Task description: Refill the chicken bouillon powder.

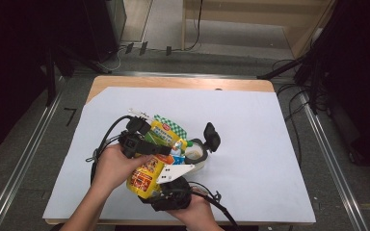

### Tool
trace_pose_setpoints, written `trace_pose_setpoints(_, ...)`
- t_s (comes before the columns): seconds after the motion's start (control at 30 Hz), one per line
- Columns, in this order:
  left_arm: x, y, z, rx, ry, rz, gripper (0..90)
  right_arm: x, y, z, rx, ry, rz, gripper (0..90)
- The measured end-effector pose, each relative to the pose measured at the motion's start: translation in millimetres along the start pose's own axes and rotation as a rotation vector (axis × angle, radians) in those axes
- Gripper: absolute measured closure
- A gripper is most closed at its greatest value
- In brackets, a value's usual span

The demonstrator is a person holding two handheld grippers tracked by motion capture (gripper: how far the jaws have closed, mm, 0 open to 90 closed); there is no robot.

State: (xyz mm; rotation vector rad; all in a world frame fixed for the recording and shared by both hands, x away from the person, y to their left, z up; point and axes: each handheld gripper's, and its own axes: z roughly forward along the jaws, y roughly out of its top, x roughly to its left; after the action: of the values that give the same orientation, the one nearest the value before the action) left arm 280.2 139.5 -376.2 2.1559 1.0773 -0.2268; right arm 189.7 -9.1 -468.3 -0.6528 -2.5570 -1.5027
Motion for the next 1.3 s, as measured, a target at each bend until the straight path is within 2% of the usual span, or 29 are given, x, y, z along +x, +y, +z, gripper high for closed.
trace_pose_setpoints(0.2,-6.1,8.7,7.1,0.046,0.023,0.003,81.6,1.1,0.1,0.7,0.0,0.002,0.005,55.7)
trace_pose_setpoints(0.47,-9.5,20.3,14.1,0.093,0.024,-0.006,82.2,1.1,1.8,1.3,-0.003,-0.011,-0.009,54.0)
trace_pose_setpoints(0.6,-9.8,22.2,19.8,0.097,0.014,-0.008,81.9,1.8,3.0,3.4,0.001,-0.022,-0.003,56.3)
trace_pose_setpoints(0.77,-7.3,19.9,19.4,0.087,0.003,-0.021,79.5,0.4,2.0,4.3,-0.005,-0.014,0.014,58.9)
trace_pose_setpoints(0.83,-6.4,18.5,18.3,0.085,-0.003,-0.028,76.3,-1.0,2.1,3.5,-0.013,-0.007,0.036,63.4)
trace_pose_setpoints(0.87,-6.4,17.1,16.9,0.077,-0.007,-0.028,74.4,-3.4,2.7,1.5,-0.033,0.01,0.063,63.3)
trace_pose_setpoints(1.03,-7.8,15.9,15.0,0.077,-0.018,-0.033,69.2,-5.7,3.3,-0.5,-0.049,0.021,0.072,63.7)
trace_pose_setpoints(1.07,-8.7,14.9,14.3,0.077,-0.017,-0.038,68.1,-7.6,3.7,-2.1,-0.065,0.04,0.101,63.9)
trace_pose_setpoints(1.23,-7.9,14.2,10.1,0.076,-0.027,-0.04,67.7,-8.8,4.1,-4.0,-0.075,0.046,0.101,64.1)
trace_pose_setpoints(1.3,-8.2,13.8,9.1,0.086,-0.002,-0.025,71.4,-9.2,4.5,-4.1,-0.076,0.06,0.102,64.2)
